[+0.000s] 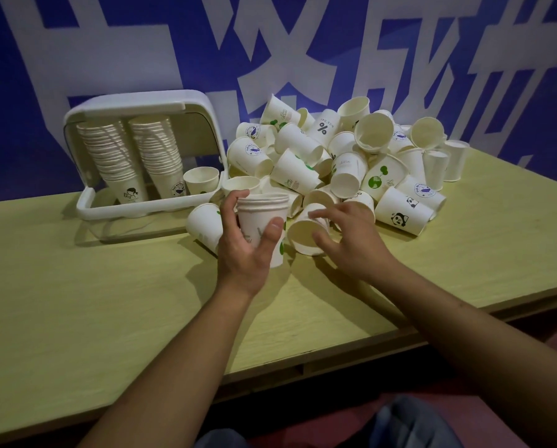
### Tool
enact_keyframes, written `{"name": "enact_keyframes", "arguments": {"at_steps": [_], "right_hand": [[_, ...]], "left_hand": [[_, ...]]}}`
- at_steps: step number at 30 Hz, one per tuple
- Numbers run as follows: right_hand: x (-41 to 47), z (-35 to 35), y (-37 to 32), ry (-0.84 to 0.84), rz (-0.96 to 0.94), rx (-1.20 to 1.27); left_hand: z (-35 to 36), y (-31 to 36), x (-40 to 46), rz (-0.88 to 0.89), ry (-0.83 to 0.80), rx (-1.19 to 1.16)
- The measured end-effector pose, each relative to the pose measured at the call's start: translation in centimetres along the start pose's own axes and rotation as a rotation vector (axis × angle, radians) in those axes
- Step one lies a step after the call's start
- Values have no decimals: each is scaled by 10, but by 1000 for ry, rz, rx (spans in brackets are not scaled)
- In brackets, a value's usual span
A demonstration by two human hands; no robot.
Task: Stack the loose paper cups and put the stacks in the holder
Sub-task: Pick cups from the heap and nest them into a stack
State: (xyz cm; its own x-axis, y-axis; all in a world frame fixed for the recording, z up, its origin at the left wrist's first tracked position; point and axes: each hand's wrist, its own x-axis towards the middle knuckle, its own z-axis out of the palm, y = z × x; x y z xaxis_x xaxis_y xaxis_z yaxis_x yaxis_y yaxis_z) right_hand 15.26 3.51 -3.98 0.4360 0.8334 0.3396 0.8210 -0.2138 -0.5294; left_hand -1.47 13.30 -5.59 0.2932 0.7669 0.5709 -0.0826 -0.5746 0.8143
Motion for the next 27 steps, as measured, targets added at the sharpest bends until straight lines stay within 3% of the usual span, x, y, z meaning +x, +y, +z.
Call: {"name": "enact_keyframes", "arguments": {"at_steps": [2,10,17,21,27], "right_hand": [[-3,3,4,-59,3,10],[-1,9,4,25,-1,27],[15,4,-5,-11,12,139],[11,6,-1,-62,-63,110],[1,4,4,-41,-1,61]], "left_hand": [[0,3,-1,2,-21,1],[1,4,-2,-13,-73,28],[0,3,-2,-11,-54,16],[0,4,-2,-42,-65,-12],[0,5,-3,-64,-81,-42]]}}
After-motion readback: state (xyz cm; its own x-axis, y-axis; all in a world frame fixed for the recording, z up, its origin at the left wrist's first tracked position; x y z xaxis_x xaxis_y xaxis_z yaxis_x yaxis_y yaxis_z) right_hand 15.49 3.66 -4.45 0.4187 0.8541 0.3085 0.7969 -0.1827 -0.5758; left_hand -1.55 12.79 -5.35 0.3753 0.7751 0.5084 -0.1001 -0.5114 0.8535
